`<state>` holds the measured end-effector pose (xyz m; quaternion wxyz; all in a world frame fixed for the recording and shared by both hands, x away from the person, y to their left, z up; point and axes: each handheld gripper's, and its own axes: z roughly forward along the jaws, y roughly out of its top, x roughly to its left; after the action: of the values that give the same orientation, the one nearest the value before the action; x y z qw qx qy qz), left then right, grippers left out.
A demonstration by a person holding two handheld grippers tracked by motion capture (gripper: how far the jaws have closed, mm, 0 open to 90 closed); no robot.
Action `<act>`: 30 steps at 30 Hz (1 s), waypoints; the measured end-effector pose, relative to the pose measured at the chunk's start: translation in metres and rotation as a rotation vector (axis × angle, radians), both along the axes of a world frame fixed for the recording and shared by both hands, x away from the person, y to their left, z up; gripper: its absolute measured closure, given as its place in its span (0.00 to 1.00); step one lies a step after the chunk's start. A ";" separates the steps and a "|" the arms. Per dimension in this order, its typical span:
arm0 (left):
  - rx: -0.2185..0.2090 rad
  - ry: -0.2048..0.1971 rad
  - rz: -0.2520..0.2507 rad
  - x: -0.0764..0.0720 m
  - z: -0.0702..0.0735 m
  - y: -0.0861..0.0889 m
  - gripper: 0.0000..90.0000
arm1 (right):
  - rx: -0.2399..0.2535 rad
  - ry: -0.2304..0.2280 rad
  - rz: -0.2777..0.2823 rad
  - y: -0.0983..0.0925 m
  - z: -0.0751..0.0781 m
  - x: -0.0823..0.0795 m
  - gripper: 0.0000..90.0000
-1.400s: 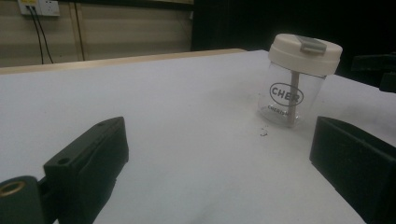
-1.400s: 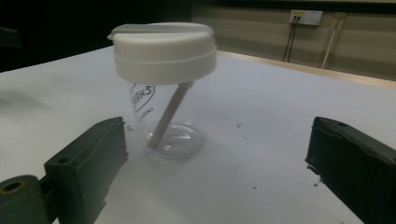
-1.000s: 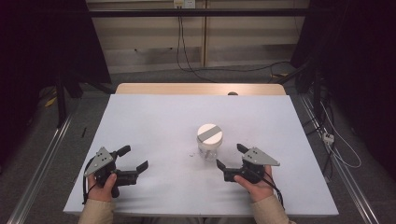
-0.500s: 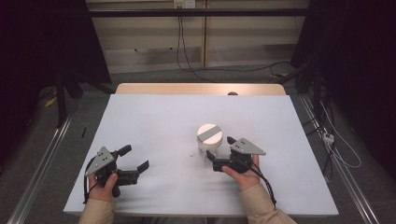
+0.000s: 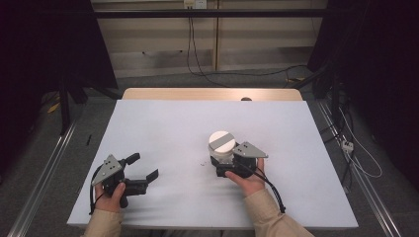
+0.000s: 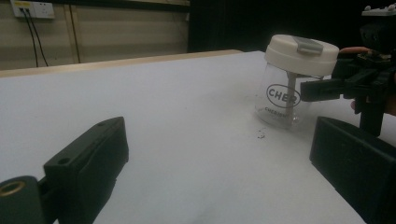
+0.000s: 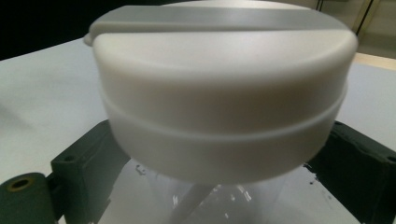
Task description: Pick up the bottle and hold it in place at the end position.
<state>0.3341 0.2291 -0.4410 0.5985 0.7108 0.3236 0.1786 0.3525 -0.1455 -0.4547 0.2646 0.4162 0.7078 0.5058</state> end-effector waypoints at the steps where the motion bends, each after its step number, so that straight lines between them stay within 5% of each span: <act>1: -0.003 0.003 0.005 0.000 0.000 0.000 0.05 | 0.005 0.003 0.001 0.001 -0.001 0.002 0.08; 11: 0.001 0.006 0.003 0.001 -0.001 0.001 0.05 | 0.000 0.000 -0.007 0.015 -0.004 0.013 0.11; 30: 0.000 0.004 0.012 0.001 -0.001 0.002 0.05 | -0.012 -0.034 -0.014 0.011 -0.004 0.017 0.20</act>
<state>0.3348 0.2314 -0.4417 0.5967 0.7093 0.3290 0.1805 0.3691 -0.1345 -0.4584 0.2824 0.4109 0.7033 0.5068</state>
